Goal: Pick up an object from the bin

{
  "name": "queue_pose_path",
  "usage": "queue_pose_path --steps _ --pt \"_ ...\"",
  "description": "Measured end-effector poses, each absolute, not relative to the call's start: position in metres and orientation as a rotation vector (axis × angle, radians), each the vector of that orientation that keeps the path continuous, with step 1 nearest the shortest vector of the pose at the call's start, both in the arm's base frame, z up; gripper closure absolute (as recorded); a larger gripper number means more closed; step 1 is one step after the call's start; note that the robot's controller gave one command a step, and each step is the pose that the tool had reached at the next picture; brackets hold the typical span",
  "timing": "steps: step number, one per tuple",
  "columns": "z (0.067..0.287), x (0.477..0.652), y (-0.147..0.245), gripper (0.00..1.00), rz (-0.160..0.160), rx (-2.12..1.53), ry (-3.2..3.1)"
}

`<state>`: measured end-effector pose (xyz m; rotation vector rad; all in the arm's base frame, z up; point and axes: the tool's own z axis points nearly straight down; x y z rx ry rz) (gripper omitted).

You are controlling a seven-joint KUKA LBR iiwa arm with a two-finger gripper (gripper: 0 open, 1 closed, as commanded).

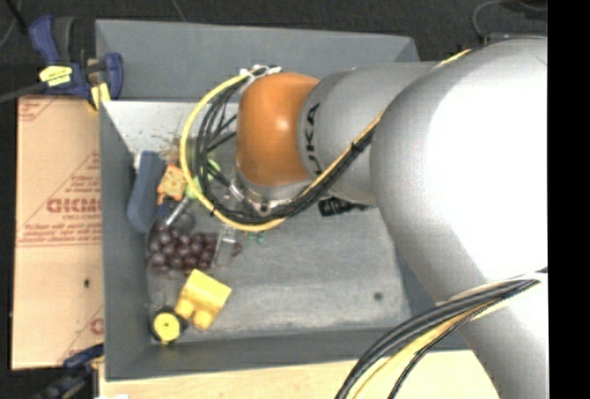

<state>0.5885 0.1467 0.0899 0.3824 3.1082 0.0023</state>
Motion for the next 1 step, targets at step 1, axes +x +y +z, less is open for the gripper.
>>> queue_pose_path --steps 1 --pt "0.0701 0.5668 0.1946 1.00 -0.003 0.575 3.086"
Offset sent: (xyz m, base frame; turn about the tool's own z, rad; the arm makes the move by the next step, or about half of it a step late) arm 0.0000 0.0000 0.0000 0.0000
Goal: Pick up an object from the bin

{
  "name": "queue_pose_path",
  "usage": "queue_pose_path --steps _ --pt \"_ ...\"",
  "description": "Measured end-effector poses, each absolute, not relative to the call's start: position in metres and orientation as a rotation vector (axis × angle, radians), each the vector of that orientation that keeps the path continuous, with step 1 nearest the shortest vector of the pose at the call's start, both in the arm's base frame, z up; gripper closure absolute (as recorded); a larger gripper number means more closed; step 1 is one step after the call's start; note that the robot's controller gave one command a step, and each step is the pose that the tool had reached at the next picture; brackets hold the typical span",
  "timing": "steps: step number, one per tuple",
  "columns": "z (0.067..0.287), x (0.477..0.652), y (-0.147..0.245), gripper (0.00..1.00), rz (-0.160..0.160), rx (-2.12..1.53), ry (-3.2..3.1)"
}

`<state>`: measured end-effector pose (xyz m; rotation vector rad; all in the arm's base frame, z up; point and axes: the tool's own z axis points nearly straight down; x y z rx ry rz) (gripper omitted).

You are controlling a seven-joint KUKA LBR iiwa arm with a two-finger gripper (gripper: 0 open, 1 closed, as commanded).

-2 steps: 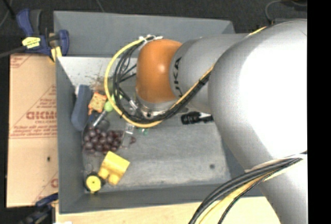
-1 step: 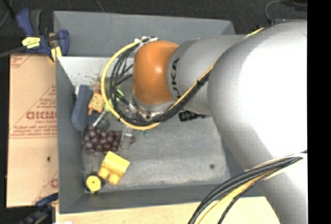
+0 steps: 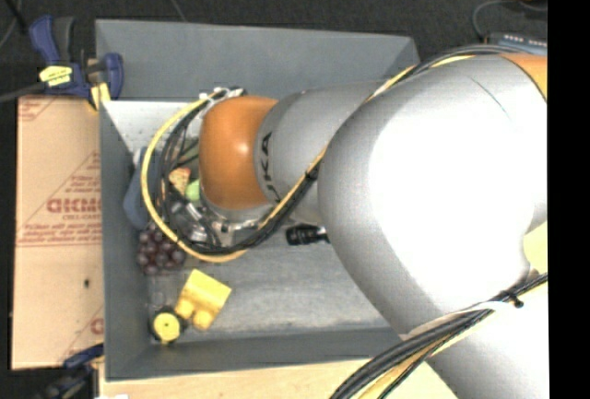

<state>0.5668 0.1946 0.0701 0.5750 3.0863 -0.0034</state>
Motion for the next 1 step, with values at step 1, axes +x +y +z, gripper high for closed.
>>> queue_pose_path --steps 1 --pt "0.0701 0.5669 0.1945 1.00 -0.004 0.574 3.086"
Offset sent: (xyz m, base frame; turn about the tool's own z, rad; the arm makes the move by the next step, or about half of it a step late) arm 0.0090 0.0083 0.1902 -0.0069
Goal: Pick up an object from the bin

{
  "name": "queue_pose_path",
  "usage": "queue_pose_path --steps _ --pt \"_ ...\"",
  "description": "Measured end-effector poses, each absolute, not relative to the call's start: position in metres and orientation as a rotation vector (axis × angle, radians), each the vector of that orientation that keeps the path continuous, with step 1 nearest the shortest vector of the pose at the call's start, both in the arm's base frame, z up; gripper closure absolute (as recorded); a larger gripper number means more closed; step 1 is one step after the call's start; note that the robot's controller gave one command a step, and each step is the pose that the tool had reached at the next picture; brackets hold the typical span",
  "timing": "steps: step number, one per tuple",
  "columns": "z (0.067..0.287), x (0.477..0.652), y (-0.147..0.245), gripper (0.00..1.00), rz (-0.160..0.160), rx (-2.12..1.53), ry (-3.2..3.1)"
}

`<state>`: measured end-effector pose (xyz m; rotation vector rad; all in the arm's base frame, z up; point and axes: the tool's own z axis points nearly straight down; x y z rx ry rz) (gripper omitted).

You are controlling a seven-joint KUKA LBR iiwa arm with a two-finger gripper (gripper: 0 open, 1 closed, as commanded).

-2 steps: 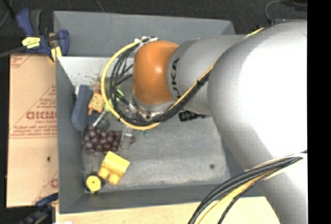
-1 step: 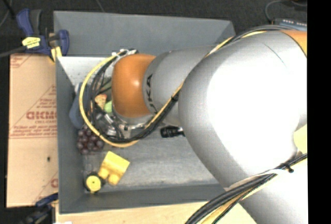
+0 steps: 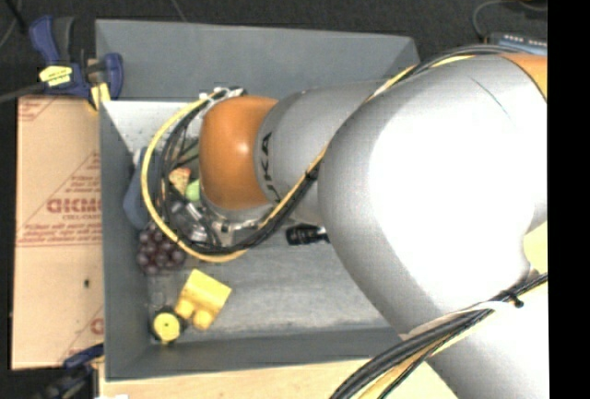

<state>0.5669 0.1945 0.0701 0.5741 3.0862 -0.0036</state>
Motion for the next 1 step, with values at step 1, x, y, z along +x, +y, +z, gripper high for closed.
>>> queue_pose_path --steps 1 --pt "0.1099 0.5672 0.1953 1.00 -0.006 0.570 3.091"
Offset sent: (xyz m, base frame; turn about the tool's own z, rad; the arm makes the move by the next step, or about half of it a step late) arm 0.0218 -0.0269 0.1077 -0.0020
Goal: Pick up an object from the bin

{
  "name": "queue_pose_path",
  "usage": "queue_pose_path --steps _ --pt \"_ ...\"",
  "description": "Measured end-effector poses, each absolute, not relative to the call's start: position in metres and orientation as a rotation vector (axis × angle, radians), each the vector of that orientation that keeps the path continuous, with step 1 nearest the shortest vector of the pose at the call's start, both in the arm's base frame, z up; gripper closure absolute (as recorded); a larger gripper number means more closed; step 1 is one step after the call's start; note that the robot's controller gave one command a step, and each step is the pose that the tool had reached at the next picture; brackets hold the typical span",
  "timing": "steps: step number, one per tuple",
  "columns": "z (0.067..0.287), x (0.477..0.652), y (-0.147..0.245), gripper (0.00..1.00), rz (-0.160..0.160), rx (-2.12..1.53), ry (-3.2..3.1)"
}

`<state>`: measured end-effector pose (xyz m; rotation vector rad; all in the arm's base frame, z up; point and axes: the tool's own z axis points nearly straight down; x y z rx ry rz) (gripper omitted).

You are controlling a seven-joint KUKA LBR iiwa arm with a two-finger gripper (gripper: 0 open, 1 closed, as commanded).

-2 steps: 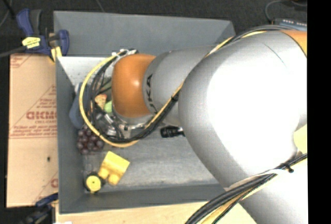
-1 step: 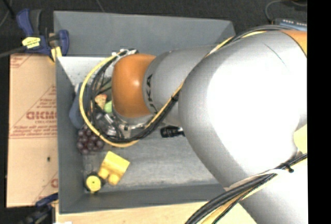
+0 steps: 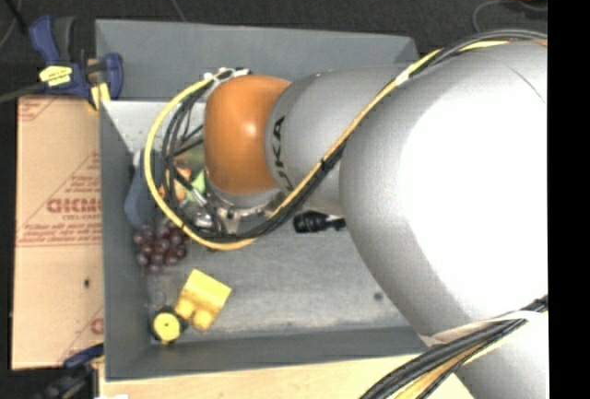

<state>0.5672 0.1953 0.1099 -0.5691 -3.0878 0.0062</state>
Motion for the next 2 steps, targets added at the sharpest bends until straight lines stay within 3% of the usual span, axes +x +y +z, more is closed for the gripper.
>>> queue_pose_path --steps 1,2 --pt "0.160 0.581 0.179 1.00 0.001 -0.567 -3.092" --pt "0.306 0.567 0.173 1.00 0.006 -0.498 -3.103"
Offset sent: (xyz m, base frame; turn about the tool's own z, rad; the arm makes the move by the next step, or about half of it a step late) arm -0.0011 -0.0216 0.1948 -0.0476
